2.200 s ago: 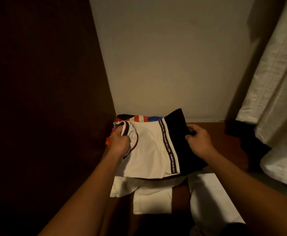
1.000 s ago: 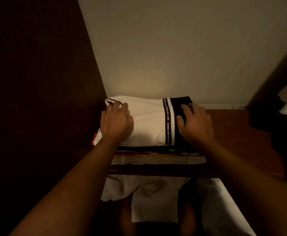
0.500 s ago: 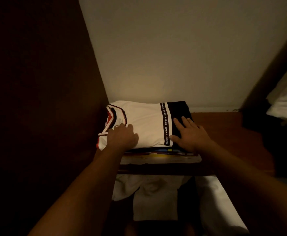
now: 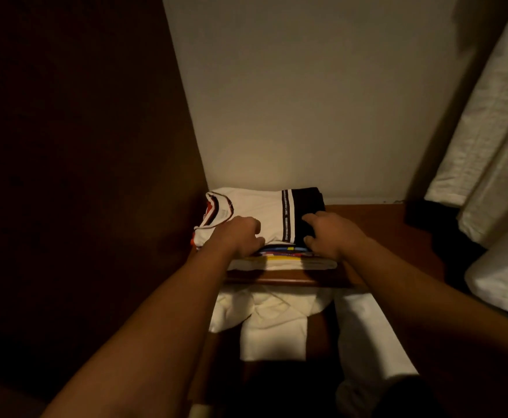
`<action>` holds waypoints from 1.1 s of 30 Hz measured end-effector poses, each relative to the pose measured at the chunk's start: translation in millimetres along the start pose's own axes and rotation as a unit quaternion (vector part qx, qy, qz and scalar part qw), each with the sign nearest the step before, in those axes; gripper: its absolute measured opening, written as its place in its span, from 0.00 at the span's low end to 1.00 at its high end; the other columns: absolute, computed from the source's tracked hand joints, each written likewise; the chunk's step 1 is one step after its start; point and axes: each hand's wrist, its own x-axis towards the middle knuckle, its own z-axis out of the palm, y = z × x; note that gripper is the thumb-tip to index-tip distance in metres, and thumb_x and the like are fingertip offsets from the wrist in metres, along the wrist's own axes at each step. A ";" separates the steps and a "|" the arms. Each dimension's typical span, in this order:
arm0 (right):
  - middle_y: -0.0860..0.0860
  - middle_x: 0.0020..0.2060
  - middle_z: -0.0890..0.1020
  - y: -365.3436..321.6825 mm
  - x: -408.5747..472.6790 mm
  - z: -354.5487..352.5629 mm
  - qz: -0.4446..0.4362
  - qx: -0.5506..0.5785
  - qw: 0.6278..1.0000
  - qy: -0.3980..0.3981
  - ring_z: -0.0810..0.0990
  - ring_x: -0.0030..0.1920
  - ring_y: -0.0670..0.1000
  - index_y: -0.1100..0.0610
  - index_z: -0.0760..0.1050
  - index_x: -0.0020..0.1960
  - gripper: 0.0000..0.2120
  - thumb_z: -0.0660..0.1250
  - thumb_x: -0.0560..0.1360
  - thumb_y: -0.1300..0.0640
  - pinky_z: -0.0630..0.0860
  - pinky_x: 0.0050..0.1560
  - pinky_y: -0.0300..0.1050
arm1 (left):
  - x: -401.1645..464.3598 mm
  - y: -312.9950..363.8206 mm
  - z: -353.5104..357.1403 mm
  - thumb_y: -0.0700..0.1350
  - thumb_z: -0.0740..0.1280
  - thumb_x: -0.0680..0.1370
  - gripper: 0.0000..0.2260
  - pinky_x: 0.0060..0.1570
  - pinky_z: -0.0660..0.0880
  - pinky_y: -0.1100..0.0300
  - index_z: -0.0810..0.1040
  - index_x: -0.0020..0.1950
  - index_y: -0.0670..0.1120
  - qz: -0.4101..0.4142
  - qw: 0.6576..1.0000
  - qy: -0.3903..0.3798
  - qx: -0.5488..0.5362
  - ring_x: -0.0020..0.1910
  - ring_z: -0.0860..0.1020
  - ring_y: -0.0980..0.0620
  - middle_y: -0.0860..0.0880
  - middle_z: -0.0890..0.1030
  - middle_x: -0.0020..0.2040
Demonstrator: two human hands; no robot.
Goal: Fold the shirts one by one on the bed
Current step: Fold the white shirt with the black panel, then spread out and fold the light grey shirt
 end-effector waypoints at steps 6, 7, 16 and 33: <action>0.57 0.58 0.80 -50.6 -60.2 -80.1 -0.041 0.005 0.996 -0.081 0.79 0.56 0.58 0.55 0.76 0.64 0.16 0.62 0.80 0.49 0.77 0.51 0.48 | -80.4 21.4 -68.9 0.54 0.66 0.79 0.13 0.56 0.77 0.50 0.81 0.58 0.48 -0.009 0.997 -0.076 -0.010 0.57 0.79 0.42 0.43 0.81 0.59; 0.56 0.56 0.81 -60.1 -70.6 -99.5 -0.052 -0.001 0.995 -0.091 0.79 0.54 0.57 0.55 0.77 0.62 0.15 0.61 0.80 0.49 0.76 0.48 0.47 | -94.7 22.2 -87.6 0.54 0.66 0.79 0.14 0.55 0.77 0.51 0.81 0.59 0.48 -0.013 0.997 -0.081 -0.015 0.58 0.79 0.42 0.43 0.81 0.59; 0.56 0.53 0.82 -155.6 -162.0 -282.6 -0.103 -0.003 0.986 -0.133 0.80 0.51 0.56 0.54 0.78 0.61 0.15 0.61 0.80 0.49 0.78 0.49 0.47 | -244.7 43.6 -263.6 0.53 0.65 0.79 0.13 0.53 0.75 0.54 0.81 0.60 0.50 -0.080 0.988 -0.108 -0.078 0.58 0.79 0.42 0.45 0.80 0.59; 0.53 0.47 0.83 -244.5 -335.3 -390.0 -0.254 0.077 0.945 -0.191 0.80 0.49 0.56 0.51 0.81 0.50 0.10 0.63 0.78 0.48 0.76 0.47 0.46 | -523.0 92.5 -339.9 0.52 0.67 0.80 0.06 0.52 0.78 0.50 0.78 0.46 0.52 -0.243 0.944 -0.050 -0.218 0.45 0.80 0.50 0.51 0.81 0.42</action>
